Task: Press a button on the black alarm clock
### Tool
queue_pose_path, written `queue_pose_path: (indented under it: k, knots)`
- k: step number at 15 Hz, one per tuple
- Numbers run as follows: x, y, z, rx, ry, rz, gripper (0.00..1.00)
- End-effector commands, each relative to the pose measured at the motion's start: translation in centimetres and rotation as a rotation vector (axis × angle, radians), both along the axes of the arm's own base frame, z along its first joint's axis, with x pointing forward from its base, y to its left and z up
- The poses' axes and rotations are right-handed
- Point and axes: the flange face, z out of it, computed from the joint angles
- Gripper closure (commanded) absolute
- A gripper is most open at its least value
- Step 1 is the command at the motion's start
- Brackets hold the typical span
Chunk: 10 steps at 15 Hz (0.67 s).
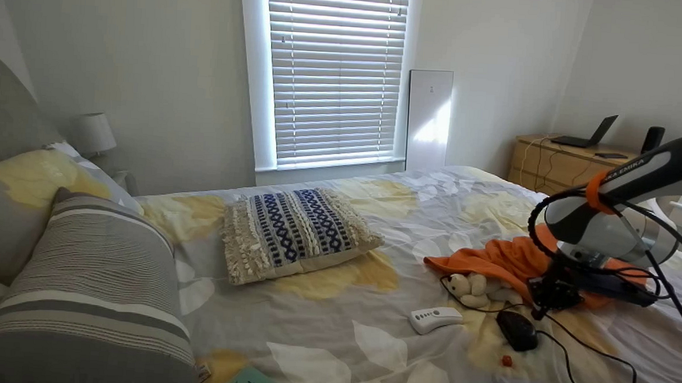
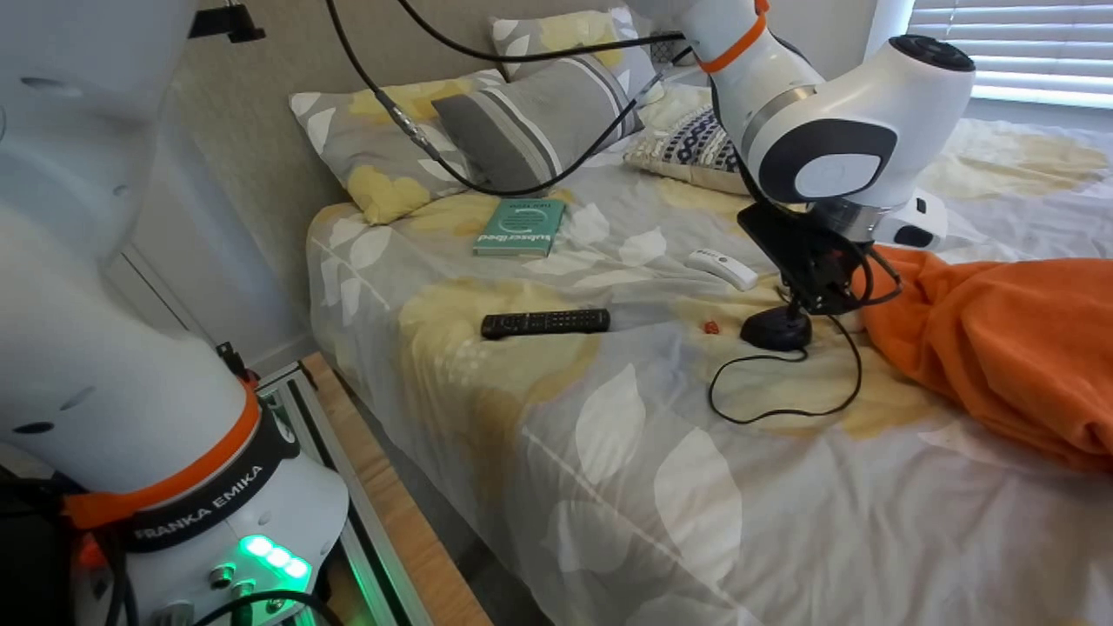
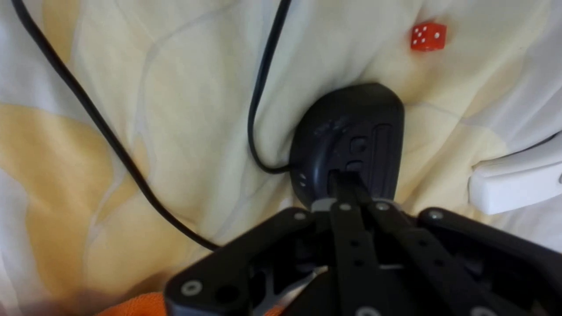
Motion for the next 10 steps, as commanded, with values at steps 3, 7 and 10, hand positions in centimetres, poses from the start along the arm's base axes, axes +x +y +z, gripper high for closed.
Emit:
queue_pose_path:
  k: [3, 7, 10]
  knots:
    - [1.19, 0.09, -1.61, -0.017, 0.042, -0.026, 1.00]
    - [1.62, 0.02, -1.89, -0.028, 0.044, -0.031, 1.00]
    - [1.91, 0.10, -2.00, -0.032, 0.040, -0.039, 1.00]
